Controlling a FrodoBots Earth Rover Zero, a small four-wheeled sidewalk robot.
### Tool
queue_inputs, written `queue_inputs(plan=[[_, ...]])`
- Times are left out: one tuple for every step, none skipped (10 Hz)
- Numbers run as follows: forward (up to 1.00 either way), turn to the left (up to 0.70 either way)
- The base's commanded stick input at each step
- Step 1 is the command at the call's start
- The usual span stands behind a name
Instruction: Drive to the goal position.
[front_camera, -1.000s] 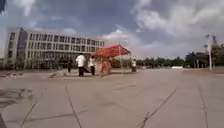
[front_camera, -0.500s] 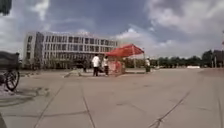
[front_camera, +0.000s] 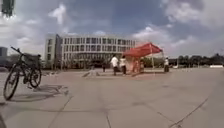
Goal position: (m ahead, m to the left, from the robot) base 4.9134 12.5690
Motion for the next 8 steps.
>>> queue_inputs(plan=[[0.0,0.71],[0.0,0.0],[0.0,0.0],[0.0,0.0],[0.0,0.0],[0.0,0.0],[0.0,0.0],[0.0,-0.04]])
